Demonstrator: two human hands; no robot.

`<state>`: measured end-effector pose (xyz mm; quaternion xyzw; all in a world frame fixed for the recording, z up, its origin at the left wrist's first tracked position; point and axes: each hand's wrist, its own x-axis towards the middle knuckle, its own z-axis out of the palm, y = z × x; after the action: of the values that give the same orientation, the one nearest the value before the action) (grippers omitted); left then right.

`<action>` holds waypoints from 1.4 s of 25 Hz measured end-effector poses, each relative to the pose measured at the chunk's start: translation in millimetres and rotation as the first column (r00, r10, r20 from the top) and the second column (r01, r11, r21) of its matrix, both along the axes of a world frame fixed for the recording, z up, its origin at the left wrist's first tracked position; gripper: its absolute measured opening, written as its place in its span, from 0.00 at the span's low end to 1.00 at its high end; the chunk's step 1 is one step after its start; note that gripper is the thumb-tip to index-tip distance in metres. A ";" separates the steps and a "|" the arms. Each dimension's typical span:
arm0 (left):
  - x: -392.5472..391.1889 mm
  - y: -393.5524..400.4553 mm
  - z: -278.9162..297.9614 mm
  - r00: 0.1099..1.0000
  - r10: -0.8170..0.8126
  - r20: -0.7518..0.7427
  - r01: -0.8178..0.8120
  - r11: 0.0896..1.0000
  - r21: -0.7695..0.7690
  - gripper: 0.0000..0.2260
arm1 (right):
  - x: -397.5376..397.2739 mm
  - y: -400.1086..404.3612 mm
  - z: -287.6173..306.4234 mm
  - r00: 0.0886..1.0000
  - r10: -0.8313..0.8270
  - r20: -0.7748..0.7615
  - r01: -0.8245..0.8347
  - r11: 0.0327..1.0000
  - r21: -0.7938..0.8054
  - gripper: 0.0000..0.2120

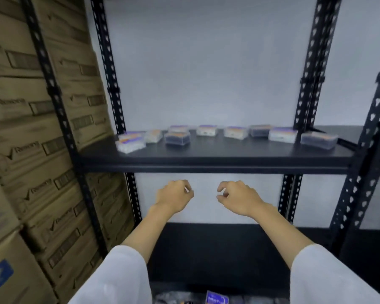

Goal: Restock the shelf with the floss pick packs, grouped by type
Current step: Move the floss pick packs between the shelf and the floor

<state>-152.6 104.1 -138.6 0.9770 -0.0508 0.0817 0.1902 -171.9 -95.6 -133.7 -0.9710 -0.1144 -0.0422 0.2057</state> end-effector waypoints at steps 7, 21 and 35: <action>50.4 64.7 79.4 0.934 0.142 0.328 -0.111 0.988 -0.112 0.09 | 60.8 52.7 76.7 0.966 0.049 0.252 -0.084 0.988 0.130 0.09; 143.7 160.2 50.2 0.919 0.254 0.301 -0.204 0.961 -0.187 0.24 | 212.6 125.0 68.3 0.916 0.107 0.388 -0.101 0.994 -0.036 0.24; 116.1 150.4 43.5 0.873 0.258 0.414 -0.044 0.887 -0.459 0.21 | 169.0 95.4 69.0 0.980 0.107 0.166 -0.127 0.985 0.117 0.16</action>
<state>-36.4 254.5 -95.1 0.8620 0.0034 0.3372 0.3786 -2.9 -0.2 -64.7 -0.9410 -0.1845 -0.1148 0.2595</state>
